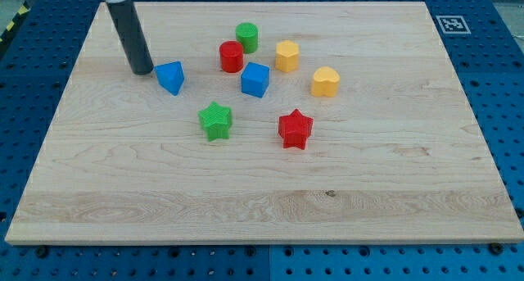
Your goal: Slide the blue triangle to the left of cube
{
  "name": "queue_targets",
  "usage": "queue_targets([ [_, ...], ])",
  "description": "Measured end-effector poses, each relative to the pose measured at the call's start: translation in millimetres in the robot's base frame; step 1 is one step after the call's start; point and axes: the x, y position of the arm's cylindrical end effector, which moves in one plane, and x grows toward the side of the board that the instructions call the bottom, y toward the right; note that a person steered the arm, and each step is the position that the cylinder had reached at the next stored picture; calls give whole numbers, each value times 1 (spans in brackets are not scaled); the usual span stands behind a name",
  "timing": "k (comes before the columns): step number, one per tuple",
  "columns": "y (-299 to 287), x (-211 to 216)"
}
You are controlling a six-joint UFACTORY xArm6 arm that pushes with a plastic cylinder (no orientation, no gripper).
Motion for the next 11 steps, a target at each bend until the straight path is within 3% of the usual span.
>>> queue_targets([
  [4, 13, 17],
  [9, 76, 17],
  [11, 103, 39],
])
